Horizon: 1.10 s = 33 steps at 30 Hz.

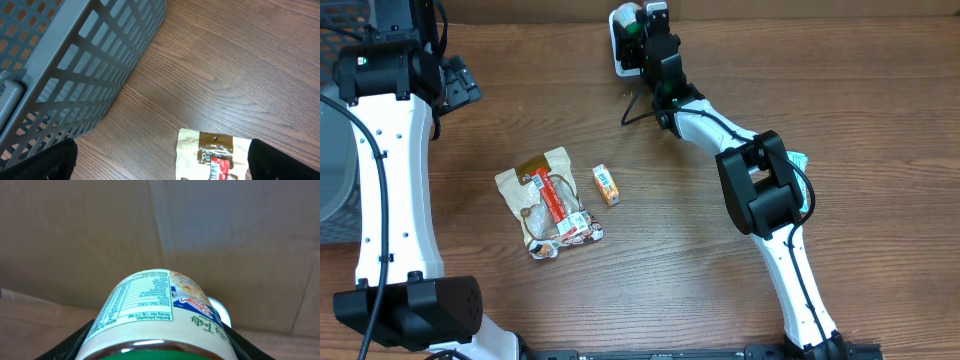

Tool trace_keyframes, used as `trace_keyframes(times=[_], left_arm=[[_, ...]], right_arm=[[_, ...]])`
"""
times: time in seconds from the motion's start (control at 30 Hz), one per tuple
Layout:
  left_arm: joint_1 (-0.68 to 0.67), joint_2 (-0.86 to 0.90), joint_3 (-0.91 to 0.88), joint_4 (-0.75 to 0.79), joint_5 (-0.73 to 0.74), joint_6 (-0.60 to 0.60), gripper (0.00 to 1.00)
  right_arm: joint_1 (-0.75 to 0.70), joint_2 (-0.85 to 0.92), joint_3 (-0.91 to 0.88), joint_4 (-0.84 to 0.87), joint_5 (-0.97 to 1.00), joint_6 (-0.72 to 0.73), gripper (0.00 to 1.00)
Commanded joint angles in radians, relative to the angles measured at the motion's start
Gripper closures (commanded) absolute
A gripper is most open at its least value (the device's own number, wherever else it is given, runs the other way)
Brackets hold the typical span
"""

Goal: Scan the item barcode
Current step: 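Hold the jar label in front of the white scanner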

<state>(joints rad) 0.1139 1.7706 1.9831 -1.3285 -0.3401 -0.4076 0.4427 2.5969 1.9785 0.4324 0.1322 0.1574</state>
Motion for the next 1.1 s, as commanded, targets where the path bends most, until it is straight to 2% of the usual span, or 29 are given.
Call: trace_keyframes(times=[0.0, 0.2, 0.37, 0.47, 0.67, 0.77, 0.9, 0.97, 1.07], left_arm=[[0.002, -0.026, 0.02, 0.0, 0.0, 0.011, 0.0], [0.002, -0.026, 0.02, 0.0, 0.001, 0.011, 0.0], [0.002, -0.026, 0.02, 0.0, 0.001, 0.011, 0.0], [0.002, -0.026, 0.02, 0.0, 0.001, 0.011, 0.0], [0.002, -0.026, 0.02, 0.0, 0.001, 0.011, 0.0], [0.002, -0.026, 0.02, 0.0, 0.001, 0.011, 0.0], [0.002, -0.026, 0.02, 0.0, 0.0, 0.011, 0.0], [0.002, -0.026, 0.02, 0.0, 0.001, 0.011, 0.0], [0.002, -0.026, 0.02, 0.0, 0.001, 0.011, 0.0]], right_arm=[[-0.006, 0.0, 0.025, 0.027, 0.01, 0.003, 0.96], [-0.006, -0.043, 0.025, 0.027, 0.01, 0.002, 0.96], [-0.006, -0.187, 0.025, 0.018, 0.01, 0.002, 0.96], [-0.006, -0.294, 0.025, -0.078, 0.01, 0.002, 0.96], [-0.007, -0.528, 0.025, -0.567, 0.01, 0.003, 0.96], [-0.019, -0.611, 0.025, -0.864, 0.01, 0.096, 0.96], [-0.051, -0.654, 0.025, -1.244, 0.01, 0.264, 0.96], [-0.076, -0.652, 0.022, -1.431, 0.005, 0.293, 0.96], [-0.104, -0.639, -0.015, -1.612, 0.001, 0.293, 0.96]])
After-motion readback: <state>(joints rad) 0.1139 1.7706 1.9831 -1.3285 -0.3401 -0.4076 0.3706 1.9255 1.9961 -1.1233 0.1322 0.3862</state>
